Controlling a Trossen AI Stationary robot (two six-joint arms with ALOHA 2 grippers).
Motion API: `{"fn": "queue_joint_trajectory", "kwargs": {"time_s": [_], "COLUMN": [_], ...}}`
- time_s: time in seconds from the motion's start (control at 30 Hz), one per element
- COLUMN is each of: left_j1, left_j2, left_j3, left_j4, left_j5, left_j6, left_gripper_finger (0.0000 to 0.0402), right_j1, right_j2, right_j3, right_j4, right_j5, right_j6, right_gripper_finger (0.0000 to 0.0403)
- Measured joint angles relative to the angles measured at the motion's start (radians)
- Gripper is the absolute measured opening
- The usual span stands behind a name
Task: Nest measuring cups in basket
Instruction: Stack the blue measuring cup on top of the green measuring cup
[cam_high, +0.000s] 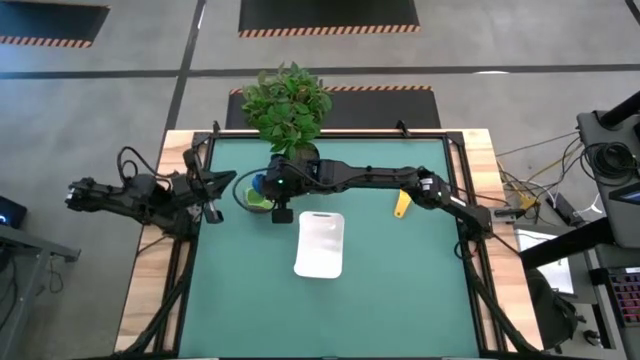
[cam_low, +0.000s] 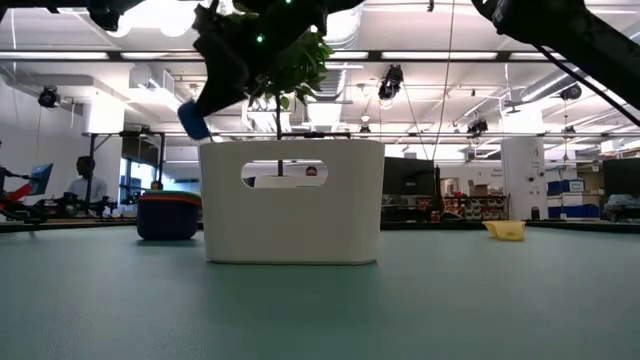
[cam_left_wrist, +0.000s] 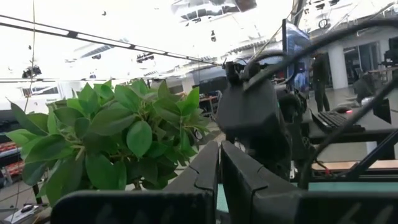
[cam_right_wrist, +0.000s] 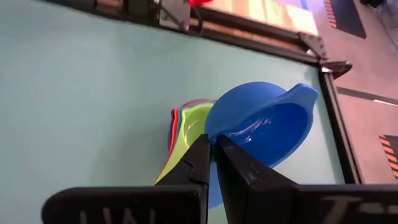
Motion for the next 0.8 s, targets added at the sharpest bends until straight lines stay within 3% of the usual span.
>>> {"fn": "queue_joint_trajectory", "kwargs": {"time_s": [0.57, 0.8], "left_j1": [0.0, 0.0], "left_j2": [-0.002, -0.002], "left_j3": [0.0, 0.0], "left_j4": [-0.01, -0.01], "left_j5": [0.001, 0.001], "left_j6": [0.0, 0.0], "left_gripper_finger": [0.0, 0.0], "right_j1": [0.0, 0.0], "right_j2": [0.056, 0.066], "right_j3": [0.0, 0.0], "right_j4": [0.043, 0.042], "right_j5": [0.012, 0.012], "right_j6": [-0.111, -0.308], "right_gripper_finger": [0.0009, 0.0009]}}
